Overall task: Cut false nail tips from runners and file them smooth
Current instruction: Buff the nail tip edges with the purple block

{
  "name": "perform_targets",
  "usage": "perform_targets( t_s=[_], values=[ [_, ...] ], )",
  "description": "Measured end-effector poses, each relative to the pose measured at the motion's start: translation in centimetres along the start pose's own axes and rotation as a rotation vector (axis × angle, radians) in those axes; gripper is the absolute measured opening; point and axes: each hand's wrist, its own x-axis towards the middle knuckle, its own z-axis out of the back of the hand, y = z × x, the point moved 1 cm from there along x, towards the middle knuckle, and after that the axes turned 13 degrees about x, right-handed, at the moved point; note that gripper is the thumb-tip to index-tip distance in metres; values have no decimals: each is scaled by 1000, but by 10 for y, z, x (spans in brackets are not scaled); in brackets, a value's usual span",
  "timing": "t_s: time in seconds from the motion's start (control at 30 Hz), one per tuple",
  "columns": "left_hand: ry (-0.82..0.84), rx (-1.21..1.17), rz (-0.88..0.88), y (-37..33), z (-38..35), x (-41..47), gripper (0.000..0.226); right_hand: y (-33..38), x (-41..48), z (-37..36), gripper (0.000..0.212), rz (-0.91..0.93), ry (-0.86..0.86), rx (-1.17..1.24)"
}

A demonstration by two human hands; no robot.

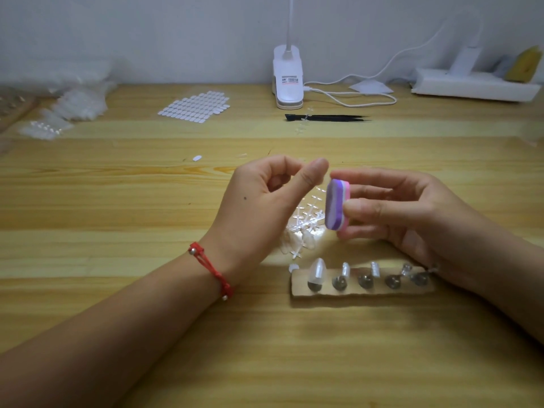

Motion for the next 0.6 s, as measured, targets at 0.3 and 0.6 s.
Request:
perform_targets(
  t_s=[0.3,0.6],
  values=[
    [-5,-16,-9,-1,0,-1,20,-1,0,1,44,10,-1,-4],
    [9,-26,-7,-2,-1,-1,20,-1,1,2,43,3,-1,7]
  ],
)
